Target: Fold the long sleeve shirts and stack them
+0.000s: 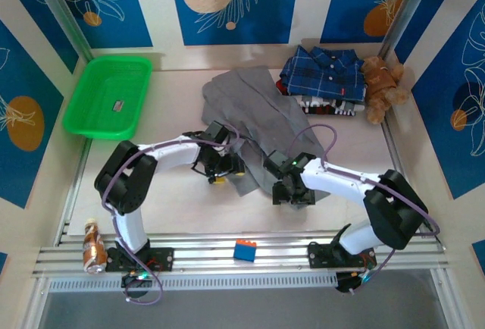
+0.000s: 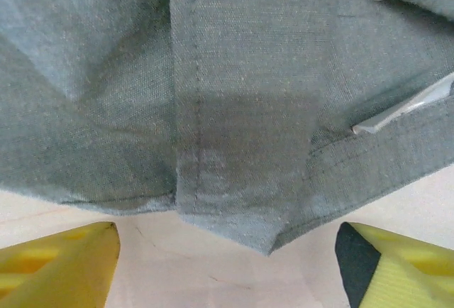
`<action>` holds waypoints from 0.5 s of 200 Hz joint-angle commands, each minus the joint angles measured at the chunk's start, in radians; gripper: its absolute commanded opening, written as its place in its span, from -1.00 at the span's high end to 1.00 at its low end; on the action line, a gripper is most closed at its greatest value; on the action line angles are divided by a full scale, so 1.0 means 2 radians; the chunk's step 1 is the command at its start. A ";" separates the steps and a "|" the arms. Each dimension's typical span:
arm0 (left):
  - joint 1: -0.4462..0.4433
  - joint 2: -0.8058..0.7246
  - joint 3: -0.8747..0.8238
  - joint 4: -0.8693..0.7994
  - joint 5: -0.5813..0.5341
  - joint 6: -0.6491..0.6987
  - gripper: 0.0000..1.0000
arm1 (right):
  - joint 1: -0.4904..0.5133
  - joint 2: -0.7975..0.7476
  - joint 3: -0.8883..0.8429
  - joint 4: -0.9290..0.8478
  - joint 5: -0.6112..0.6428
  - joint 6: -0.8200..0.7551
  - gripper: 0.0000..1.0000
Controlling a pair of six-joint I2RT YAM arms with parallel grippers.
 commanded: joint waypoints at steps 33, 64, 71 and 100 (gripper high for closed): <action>-0.008 0.075 0.018 0.034 -0.014 -0.019 0.17 | -0.008 0.037 -0.001 0.027 0.013 0.009 -0.30; -0.003 0.094 0.054 0.020 -0.041 0.000 0.68 | -0.012 0.045 -0.002 0.039 0.012 0.007 -0.03; 0.000 0.096 0.062 0.018 -0.045 0.004 0.78 | -0.013 0.047 -0.001 0.042 0.008 0.004 0.06; 0.012 0.091 0.083 0.006 -0.066 0.023 1.00 | -0.014 0.044 0.007 0.049 -0.002 -0.012 0.27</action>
